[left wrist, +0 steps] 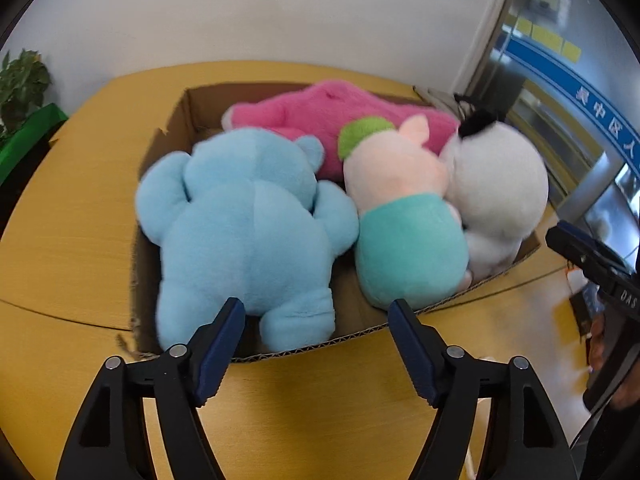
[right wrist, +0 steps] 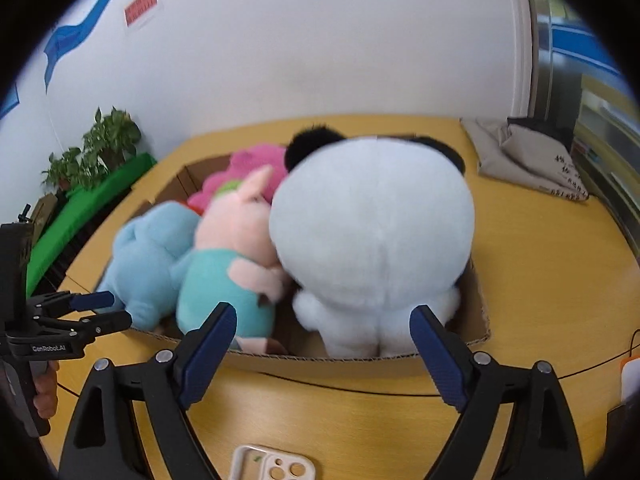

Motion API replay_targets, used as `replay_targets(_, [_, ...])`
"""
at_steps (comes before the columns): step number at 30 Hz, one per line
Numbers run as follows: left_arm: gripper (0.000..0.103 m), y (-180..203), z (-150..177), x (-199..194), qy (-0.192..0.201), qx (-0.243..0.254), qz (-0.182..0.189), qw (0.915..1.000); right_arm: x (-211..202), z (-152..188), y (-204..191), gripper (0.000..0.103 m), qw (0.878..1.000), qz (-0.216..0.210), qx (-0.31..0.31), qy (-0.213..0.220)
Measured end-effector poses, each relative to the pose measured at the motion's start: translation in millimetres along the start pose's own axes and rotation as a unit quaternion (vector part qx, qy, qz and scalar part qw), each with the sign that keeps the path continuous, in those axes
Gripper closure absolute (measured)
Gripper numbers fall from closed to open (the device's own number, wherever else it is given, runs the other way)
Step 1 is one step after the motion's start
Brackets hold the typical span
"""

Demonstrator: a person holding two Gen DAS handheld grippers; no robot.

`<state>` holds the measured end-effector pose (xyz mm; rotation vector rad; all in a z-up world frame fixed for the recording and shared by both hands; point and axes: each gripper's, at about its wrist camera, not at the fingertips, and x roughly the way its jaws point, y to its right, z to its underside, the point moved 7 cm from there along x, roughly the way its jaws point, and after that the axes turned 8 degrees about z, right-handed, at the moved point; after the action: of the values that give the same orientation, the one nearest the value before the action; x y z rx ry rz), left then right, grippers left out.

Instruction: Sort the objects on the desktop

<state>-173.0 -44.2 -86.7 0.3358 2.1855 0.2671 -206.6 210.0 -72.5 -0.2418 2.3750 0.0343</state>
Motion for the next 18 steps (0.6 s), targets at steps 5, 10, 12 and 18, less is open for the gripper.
replay_targets(5, [0.007, 16.3, -12.7, -42.4, 0.060, -0.014, -0.028, 0.9977, -32.9, -8.8, -12.4, 0.000, 0.998, 0.031, -0.011, 0.050])
replay_targets(10, [0.000, 29.7, -17.6, -66.7, 0.108, -0.006, -0.096, 0.9895, -52.7, -7.0, -19.9, 0.001, 0.994, 0.070, -0.018, 0.080])
replay_targets(12, [0.000, 34.4, -12.4, -67.5, 0.107, -0.006, -0.097, 0.9894, -53.4, -3.2, -19.9, 0.001, 0.994, 0.078, -0.019, 0.077])
replay_targets(18, [0.000, 44.2, 1.9, -60.6, 0.091, 0.000, -0.095, 0.9913, -52.3, 7.8, -19.3, 0.001, 0.994, 0.087, -0.020, 0.064])
